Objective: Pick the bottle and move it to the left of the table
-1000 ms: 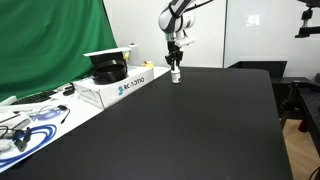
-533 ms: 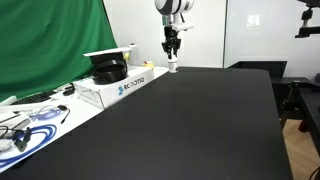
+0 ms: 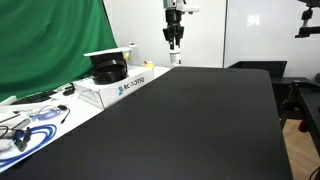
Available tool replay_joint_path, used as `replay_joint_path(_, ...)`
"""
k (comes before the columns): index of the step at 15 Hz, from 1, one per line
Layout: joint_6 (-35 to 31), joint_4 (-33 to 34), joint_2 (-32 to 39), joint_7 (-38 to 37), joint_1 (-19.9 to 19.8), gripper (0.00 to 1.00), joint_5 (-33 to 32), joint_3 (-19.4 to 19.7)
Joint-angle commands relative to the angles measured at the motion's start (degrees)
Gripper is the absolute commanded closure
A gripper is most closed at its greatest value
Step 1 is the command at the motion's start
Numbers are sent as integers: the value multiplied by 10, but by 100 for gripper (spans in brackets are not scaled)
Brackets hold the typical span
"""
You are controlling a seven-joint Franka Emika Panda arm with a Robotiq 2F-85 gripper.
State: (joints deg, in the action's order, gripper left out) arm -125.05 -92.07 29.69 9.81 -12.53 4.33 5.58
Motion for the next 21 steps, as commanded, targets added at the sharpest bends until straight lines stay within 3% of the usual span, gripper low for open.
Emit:
replay_joint_path(1, -22, -142, -92, 15, 9, 81, -5, -7)
replay_joint_path(7, -97, -337, -199, 15, 33, 81, -31, -4)
replay_joint_path(15, -266, -622, -341, 5, 43, 81, -104, 5)
replay_joint_path(20, -309, -709, -371, 7, 39, 81, -109, 11)
replay_joint_path(21, -304, -676, -341, 15, 41, 81, -98, 13)
